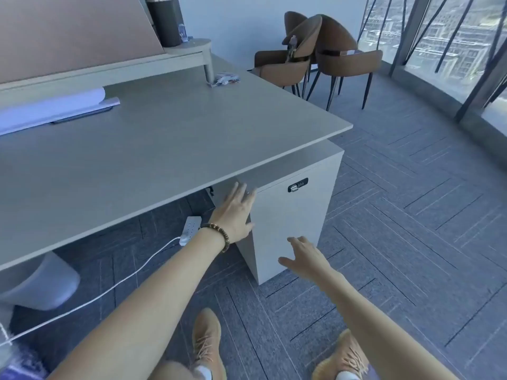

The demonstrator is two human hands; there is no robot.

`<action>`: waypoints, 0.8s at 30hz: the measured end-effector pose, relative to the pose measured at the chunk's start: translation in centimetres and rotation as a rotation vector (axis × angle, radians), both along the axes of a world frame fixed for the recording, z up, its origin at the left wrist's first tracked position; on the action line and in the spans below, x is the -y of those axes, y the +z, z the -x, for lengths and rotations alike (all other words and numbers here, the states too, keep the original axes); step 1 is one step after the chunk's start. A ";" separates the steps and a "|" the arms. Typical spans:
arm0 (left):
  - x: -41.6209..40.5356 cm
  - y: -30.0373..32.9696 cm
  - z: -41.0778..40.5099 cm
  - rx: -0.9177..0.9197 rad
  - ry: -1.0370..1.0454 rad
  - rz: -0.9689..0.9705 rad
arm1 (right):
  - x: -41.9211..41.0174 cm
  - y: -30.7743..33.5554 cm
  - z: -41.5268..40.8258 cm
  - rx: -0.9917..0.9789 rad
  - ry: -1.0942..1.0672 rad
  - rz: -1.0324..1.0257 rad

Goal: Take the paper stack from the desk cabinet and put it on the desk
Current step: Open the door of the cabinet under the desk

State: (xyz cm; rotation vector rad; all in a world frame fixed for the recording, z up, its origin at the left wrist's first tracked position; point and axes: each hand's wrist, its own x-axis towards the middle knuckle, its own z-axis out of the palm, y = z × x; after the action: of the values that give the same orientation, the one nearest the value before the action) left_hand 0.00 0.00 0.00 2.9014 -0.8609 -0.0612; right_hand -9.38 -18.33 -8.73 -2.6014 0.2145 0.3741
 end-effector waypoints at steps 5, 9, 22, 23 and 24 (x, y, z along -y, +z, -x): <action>0.4 -2.0 -4.5 -0.025 0.005 -0.061 | -0.6 -4.2 -3.7 -0.038 -0.032 -0.024; 1.2 -3.6 -8.4 0.027 -0.010 0.000 | -1.1 -8.8 -7.9 -0.068 -0.096 -0.118; 0.9 -5.6 -9.7 0.161 -0.083 0.152 | -7.3 -14.0 -13.7 0.169 -0.655 -0.459; 0.9 -5.6 -9.7 0.157 -0.078 0.149 | -7.5 -14.1 -13.9 0.191 -0.663 -0.436; 0.9 -5.6 -9.7 0.155 -0.074 0.151 | -7.5 -14.0 -13.9 0.209 -0.659 -0.414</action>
State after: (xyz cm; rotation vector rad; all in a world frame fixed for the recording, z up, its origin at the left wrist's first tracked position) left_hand 9.72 -0.90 -5.60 2.7609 -0.9523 0.2154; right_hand 4.53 -10.80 -22.74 -1.9987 0.7968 -0.0853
